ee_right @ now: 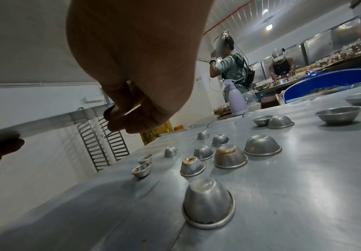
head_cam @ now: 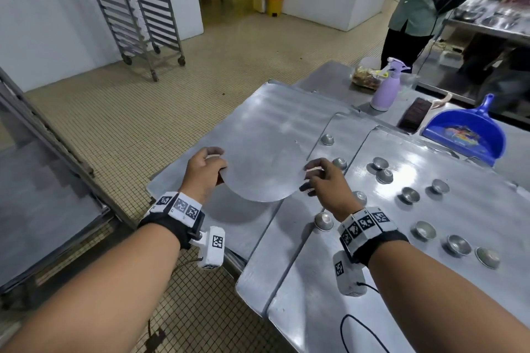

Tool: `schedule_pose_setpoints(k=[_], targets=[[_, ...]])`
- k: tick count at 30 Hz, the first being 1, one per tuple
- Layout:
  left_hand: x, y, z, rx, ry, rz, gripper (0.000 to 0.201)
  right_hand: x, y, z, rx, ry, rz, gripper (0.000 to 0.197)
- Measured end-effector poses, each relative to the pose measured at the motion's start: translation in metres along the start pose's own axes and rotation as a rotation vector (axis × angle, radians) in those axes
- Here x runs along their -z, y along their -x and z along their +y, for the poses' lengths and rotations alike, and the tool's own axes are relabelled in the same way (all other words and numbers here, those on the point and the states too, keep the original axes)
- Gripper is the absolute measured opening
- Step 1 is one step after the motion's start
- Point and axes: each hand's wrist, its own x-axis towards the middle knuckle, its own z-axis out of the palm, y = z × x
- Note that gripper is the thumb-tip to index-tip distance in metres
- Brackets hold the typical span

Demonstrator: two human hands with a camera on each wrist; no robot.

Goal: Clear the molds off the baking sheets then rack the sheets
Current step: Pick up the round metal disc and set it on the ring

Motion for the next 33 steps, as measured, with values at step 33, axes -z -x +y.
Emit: schedule_pose_setpoints(k=[33], targets=[[-0.261, 0.125, -0.008, -0.142, -0.361, -0.801, 0.047, 0.243, 0.170, 0.043, -0.062, 0.088, 0.508, 0.033]])
